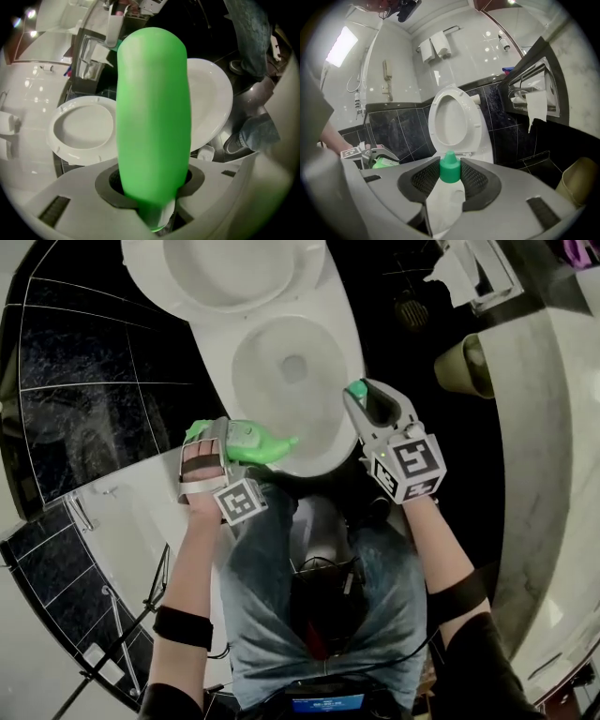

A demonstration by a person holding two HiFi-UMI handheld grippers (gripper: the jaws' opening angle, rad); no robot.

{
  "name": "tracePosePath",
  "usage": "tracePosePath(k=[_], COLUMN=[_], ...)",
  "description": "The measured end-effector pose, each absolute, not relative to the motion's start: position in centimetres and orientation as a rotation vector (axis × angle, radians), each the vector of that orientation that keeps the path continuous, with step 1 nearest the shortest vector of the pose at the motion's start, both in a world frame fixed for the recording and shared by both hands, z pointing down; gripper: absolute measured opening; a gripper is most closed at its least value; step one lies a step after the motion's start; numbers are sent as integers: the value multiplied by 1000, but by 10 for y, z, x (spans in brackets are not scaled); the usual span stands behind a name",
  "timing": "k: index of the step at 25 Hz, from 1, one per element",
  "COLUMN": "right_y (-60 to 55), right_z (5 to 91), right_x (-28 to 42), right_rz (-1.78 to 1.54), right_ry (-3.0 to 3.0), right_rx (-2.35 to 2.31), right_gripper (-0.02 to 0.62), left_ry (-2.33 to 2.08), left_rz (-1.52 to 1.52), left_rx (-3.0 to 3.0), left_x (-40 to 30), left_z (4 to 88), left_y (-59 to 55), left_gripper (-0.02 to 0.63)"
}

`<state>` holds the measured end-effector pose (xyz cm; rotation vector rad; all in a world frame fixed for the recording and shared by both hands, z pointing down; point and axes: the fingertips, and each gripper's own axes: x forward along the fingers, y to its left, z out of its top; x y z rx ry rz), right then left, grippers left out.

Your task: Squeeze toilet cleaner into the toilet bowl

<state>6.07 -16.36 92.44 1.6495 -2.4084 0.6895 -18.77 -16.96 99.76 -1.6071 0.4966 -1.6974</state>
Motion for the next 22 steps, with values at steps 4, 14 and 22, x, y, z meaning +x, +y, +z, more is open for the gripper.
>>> tracePosePath(k=[4,14,22], right_y=[-162,-166,-161], right_z=[943,968,976], right_x=[65,75,89], right_rz=[694,722,748], right_ry=[-2405,-2389,-2351], right_rx=[1658,1700,1739], right_gripper=[152,152,152], left_ry=[424,274,221], left_rz=[-1706,-1726,-1737], left_rx=[-1565,-1570,-1578], left_x=[-190,-189,-183], left_z=[1018,1049,1060], left_y=[-171,-172,-168], left_gripper=[193,187,186])
